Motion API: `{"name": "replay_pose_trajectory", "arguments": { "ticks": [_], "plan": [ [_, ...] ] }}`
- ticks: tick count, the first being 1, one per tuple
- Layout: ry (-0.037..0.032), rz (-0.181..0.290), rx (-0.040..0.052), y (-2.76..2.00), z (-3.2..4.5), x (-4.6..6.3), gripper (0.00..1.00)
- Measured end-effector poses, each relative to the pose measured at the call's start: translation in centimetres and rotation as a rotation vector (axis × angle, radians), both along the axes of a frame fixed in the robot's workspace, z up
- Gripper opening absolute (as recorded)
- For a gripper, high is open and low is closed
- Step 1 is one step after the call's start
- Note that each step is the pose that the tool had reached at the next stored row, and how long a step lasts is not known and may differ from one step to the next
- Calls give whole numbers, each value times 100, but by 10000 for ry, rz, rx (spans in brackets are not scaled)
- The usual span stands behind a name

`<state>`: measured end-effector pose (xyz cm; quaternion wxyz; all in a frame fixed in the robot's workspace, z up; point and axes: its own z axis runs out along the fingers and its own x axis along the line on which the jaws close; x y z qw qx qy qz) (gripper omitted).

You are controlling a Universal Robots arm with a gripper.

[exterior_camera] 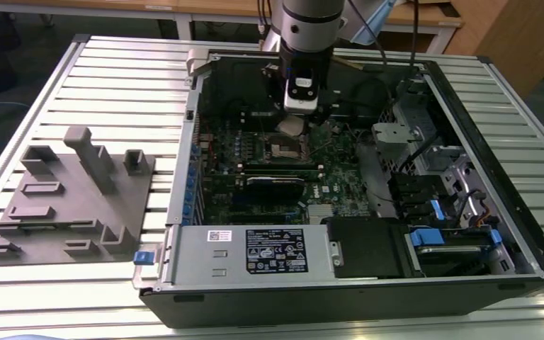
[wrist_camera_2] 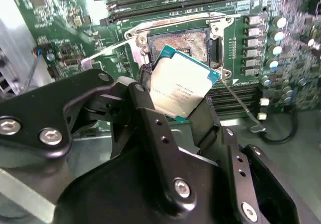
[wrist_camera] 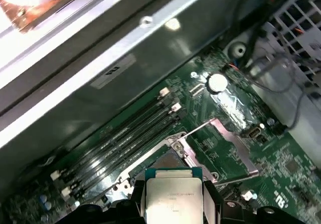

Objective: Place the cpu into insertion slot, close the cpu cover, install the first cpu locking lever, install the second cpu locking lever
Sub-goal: 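Place the cpu into insertion slot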

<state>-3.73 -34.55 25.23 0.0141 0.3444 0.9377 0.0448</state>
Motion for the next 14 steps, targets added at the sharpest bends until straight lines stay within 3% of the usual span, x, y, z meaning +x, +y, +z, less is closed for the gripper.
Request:
{"name": "replay_pose_trajectory", "arguments": {
  "ticks": [14],
  "plan": [
    [0, -2545, 0, 0, -18, 0, 54]
  ]
}}
